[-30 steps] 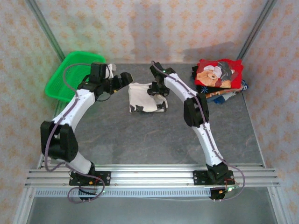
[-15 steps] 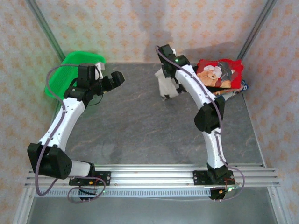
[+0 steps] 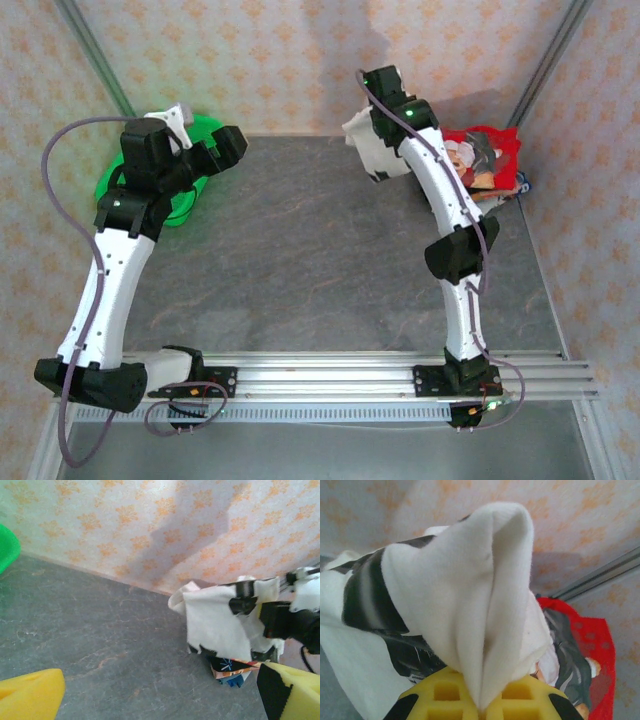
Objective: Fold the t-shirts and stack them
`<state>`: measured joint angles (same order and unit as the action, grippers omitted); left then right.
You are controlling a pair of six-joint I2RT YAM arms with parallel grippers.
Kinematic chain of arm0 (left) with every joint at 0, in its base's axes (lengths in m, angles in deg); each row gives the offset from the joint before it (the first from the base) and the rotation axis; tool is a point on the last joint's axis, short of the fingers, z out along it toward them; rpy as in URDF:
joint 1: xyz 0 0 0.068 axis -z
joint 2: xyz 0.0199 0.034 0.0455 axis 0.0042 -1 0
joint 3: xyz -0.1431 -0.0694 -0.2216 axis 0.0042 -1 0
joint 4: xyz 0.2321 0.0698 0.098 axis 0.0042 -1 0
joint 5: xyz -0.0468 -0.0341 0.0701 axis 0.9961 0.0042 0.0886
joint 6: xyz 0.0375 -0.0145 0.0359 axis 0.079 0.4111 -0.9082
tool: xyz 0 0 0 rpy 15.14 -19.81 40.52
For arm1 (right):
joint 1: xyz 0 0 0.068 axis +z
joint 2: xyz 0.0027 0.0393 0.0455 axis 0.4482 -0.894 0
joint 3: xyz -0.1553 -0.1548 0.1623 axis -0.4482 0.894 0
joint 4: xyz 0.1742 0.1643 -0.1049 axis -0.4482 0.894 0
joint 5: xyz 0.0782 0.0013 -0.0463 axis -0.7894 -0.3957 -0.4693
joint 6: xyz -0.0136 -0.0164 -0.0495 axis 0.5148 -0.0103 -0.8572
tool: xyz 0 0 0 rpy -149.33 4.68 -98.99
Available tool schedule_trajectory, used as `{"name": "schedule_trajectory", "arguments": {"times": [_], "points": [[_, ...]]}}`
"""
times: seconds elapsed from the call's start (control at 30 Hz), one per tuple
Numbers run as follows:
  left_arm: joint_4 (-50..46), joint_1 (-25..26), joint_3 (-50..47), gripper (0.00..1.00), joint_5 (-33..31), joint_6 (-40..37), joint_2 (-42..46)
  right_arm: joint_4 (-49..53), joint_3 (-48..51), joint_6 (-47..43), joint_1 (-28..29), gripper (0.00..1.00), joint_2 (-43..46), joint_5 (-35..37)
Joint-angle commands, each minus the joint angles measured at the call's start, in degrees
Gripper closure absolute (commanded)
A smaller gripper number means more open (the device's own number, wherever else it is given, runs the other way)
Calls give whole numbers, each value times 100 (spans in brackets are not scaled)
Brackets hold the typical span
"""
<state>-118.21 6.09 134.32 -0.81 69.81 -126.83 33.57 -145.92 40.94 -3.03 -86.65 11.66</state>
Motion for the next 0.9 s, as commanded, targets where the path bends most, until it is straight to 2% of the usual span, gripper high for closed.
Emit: {"name": "schedule_trajectory", "arguments": {"times": [0.0,0.53,0.83,0.87], "points": [[-249,-23,0,0,-144,-131,31,137,-228,-132,-81,100,235,171],[-393,-22,-151,0,-159,-169,137,470,-148,367,-1391,100,634,-633],[-723,-22,-230,0,-182,-350,170,4,877,576,-2265,100,691,-1011],[-789,-26,-230,0,-188,-387,166,-33,909,627,-2347,96,613,-1048]]}}
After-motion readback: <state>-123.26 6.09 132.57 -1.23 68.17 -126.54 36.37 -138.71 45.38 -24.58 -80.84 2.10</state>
